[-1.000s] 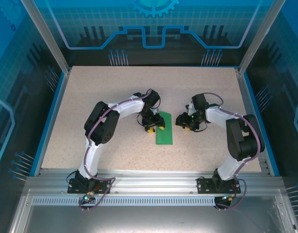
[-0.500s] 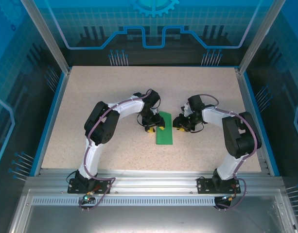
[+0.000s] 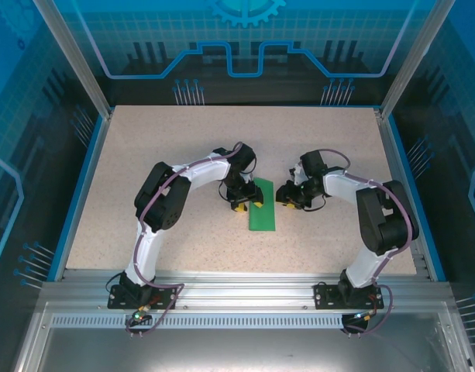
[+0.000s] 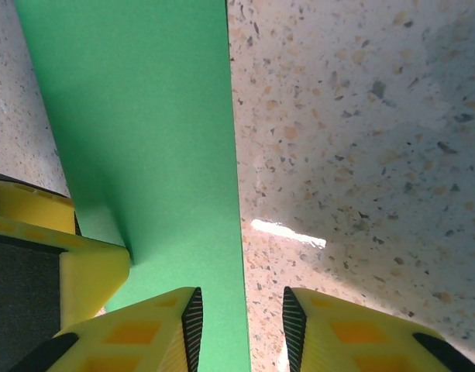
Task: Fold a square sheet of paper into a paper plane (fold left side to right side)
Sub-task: First fold in half a square sheet of paper at the center of the table.
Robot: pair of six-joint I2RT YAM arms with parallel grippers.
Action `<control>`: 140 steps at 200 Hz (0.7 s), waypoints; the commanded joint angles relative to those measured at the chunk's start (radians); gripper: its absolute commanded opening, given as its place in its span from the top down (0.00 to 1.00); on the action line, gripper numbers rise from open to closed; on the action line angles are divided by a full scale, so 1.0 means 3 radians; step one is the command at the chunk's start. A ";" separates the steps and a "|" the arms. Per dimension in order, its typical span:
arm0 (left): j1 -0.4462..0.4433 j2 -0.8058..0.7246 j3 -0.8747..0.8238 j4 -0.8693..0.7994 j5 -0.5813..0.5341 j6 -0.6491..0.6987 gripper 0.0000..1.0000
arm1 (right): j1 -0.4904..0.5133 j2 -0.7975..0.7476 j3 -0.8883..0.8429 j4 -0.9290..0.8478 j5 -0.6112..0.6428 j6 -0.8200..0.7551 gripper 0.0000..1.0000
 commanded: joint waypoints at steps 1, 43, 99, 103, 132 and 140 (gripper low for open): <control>-0.0135 0.0300 -0.0104 0.0012 -0.0114 -0.0044 0.43 | -0.0020 -0.0078 -0.0001 -0.0078 -0.0020 0.0025 0.65; -0.0137 0.0300 -0.0109 0.0011 -0.0113 -0.0040 0.43 | -0.0021 -0.0066 -0.0006 -0.0046 -0.0099 0.0019 0.65; -0.0134 0.0291 -0.0117 0.0011 -0.0115 -0.0037 0.43 | 0.0087 0.0067 0.0039 0.0102 -0.0289 0.0094 0.82; -0.0131 0.0291 -0.0117 0.0010 -0.0115 -0.0037 0.43 | 0.0095 0.0086 0.0043 0.0112 -0.0302 0.0103 0.83; -0.0138 0.0290 -0.0120 0.0011 -0.0119 -0.0038 0.43 | 0.0175 0.0206 0.0091 0.0136 -0.0302 0.0129 0.88; -0.0137 0.0293 -0.0120 0.0008 -0.0121 -0.0037 0.43 | 0.0193 0.0238 0.0105 0.0129 -0.0297 0.0131 0.88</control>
